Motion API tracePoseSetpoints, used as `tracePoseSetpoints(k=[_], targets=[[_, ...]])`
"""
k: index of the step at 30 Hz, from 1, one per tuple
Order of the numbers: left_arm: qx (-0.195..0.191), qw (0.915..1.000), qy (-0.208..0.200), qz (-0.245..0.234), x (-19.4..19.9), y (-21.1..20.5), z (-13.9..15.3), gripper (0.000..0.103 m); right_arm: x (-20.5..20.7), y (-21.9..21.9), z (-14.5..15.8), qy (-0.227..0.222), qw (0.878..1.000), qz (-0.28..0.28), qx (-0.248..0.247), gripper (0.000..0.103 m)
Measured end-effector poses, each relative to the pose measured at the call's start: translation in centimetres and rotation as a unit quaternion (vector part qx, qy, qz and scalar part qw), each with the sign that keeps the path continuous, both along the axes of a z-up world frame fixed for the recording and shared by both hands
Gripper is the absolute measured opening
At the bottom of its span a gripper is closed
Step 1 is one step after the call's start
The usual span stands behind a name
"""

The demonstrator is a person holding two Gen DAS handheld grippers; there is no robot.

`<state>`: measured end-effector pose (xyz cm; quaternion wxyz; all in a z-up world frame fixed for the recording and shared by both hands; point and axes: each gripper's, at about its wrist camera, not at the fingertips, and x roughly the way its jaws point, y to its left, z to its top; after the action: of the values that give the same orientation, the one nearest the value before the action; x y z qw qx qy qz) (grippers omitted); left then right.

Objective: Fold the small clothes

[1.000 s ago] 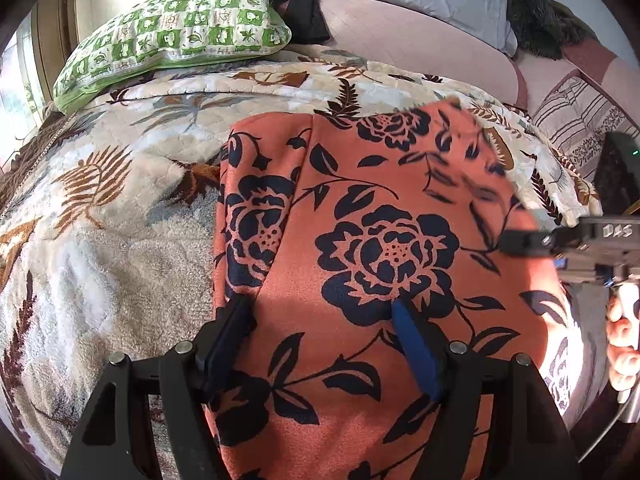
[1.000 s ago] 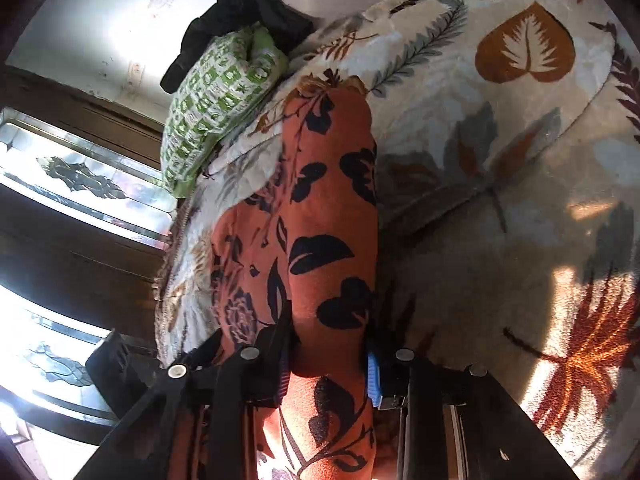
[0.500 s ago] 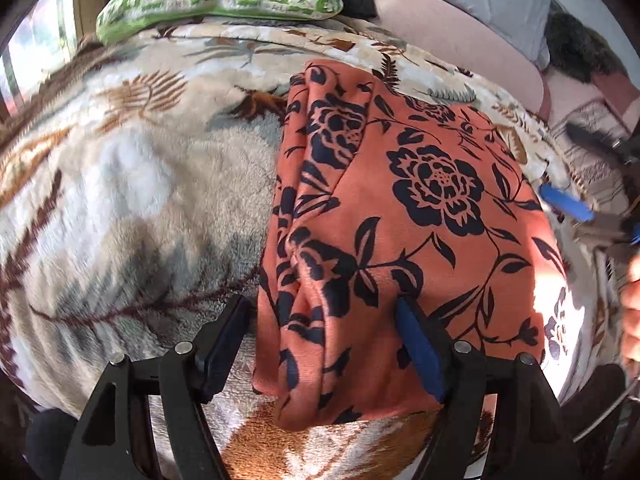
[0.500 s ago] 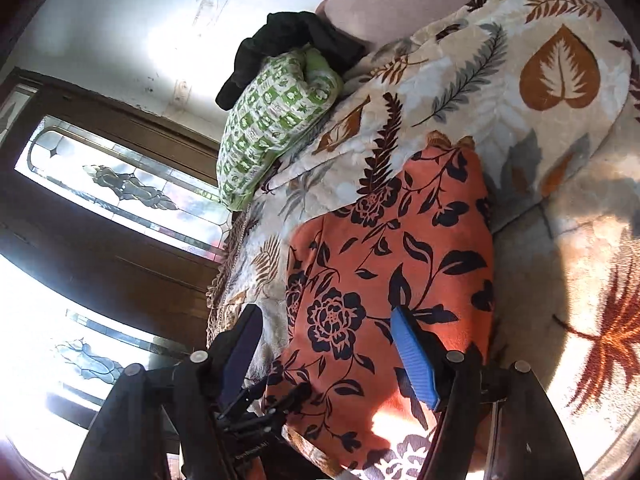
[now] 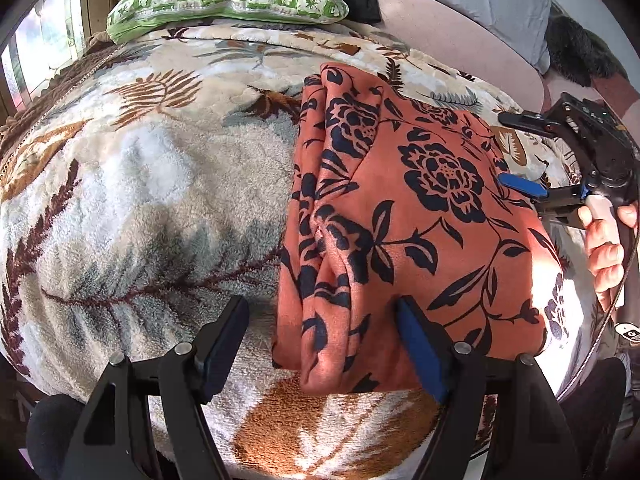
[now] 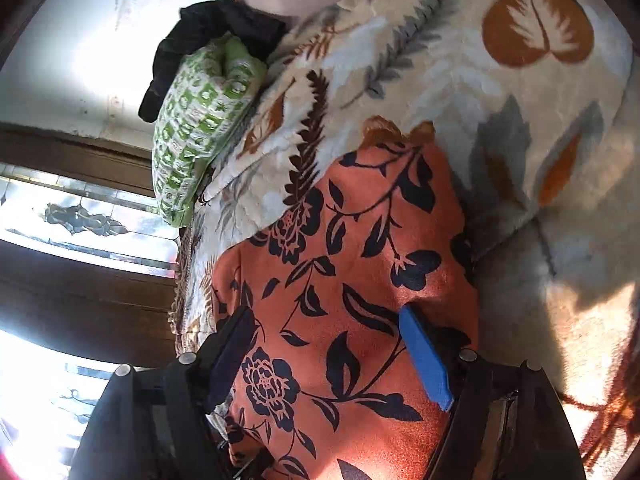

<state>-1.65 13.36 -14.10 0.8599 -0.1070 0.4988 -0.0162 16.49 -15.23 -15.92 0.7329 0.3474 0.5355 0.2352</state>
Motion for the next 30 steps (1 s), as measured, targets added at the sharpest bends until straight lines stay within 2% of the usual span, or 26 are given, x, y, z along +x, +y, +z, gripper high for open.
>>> tracePoseSetpoints(k=[3, 6, 9, 10, 11, 12, 14, 16, 20, 24, 27, 30], targets=[[-0.008, 0.9999, -0.012, 0.007, -0.3, 0.2, 0.8, 0.077, -1.9, -0.2, 3.1, -0.04, 0.999, 0.019, 0.02, 0.078], [-0.011, 0.9995, -0.027, 0.013, -1.0, 0.6, 1.8, 0.077, -5.9, -0.3, 5.0, -0.062, 0.996, 0.046, 0.039, 0.078], [0.007, 0.9992, -0.035, 0.016, -1.5, 0.5, 3.2, 0.077, -9.7, 0.6, 4.6, -0.059, 0.994, 0.074, 0.058, 0.079], [0.017, 0.9989, -0.038, 0.018, -1.6, 0.4, 3.8, 0.077, -10.5, 1.2, 3.8, -0.052, 0.994, 0.088, 0.05, 0.082], [0.029, 0.9985, -0.04, 0.023, -1.6, 0.3, 4.4, 0.077, -11.0, 2.0, 2.7, -0.046, 0.994, 0.1, 0.019, 0.082], [0.041, 0.9979, -0.042, 0.029, -1.6, 0.3, 5.1, 0.077, -11.4, 2.4, 1.5, -0.036, 0.994, 0.1, -0.014, 0.082], [0.065, 0.996, -0.049, 0.038, -1.5, 0.2, 6.3, 0.077, -11.8, 2.7, 0.8, -0.033, 0.995, 0.096, -0.01, 0.082], [0.078, 0.9943, -0.055, 0.048, -1.4, 0.5, 7.3, 0.077, -11.8, 2.9, 1.5, -0.037, 0.995, 0.095, -0.02, 0.082], [0.082, 0.993, -0.061, 0.058, -1.4, 1.0, 8.4, 0.078, -12.0, 2.9, 2.3, -0.044, 0.994, 0.098, -0.024, 0.082], [0.088, 0.993, -0.055, 0.056, -1.2, 0.9, 8.4, 0.078, -11.6, 2.8, 1.2, -0.027, 0.995, 0.089, -0.021, 0.082], [0.095, 0.9925, -0.054, 0.055, -1.1, 0.7, 8.4, 0.078, -11.6, 2.9, 2.2, -0.033, 0.995, 0.09, -0.021, 0.082], [0.096, 0.9925, -0.052, 0.055, -1.0, 0.7, 8.3, 0.078, -11.2, 3.2, 3.9, -0.057, 0.994, 0.093, -0.015, 0.082]])
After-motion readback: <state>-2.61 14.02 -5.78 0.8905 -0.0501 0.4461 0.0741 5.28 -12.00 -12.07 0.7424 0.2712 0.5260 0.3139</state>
